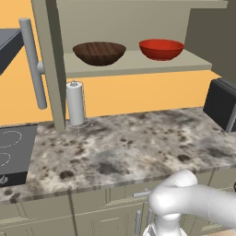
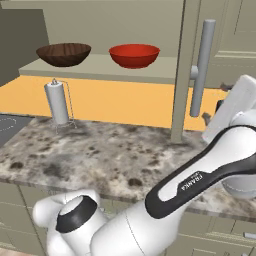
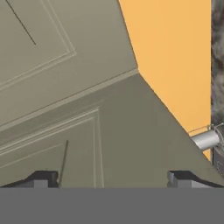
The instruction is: Open the cabinet. Pick the bowls from the counter and place them in the cabinet. Then close the cabinet.
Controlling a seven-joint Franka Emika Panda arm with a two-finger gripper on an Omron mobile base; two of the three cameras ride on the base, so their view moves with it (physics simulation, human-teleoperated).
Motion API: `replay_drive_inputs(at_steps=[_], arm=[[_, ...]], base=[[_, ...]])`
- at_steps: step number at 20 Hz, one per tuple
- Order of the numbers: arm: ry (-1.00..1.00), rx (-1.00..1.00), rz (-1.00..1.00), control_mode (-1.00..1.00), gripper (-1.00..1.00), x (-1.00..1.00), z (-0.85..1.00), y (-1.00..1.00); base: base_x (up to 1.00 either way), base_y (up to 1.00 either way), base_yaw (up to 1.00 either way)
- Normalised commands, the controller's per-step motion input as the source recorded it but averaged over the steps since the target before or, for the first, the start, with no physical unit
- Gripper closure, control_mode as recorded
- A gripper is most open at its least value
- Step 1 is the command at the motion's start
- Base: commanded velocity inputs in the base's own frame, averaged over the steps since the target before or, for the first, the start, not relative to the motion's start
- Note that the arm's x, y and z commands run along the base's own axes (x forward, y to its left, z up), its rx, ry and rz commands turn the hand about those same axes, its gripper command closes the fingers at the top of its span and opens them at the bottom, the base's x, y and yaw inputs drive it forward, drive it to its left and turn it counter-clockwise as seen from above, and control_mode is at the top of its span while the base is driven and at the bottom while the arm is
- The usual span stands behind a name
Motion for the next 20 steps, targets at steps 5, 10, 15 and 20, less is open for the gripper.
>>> replay_drive_inputs(at_steps=[5,10,15,20], arm=[[-0.14,0.1,0.18,-1.0,-1.0,0.49,-0.84,0.71],[-0.17,0.11,0.16,-1.0,-1.0,0.77,-0.33,0.77],[-0.33,0.08,0.13,-1.0,-1.0,0.37,0.04,0.81],[-0.41,0.02,0.02,-1.0,-1.0,-0.28,0.33,0.97]], base=[[0.0,0.0,0.0],[0.0,0.0,0.0],[0.0,0.0,0.0],[0.0,0.0,0.0]])
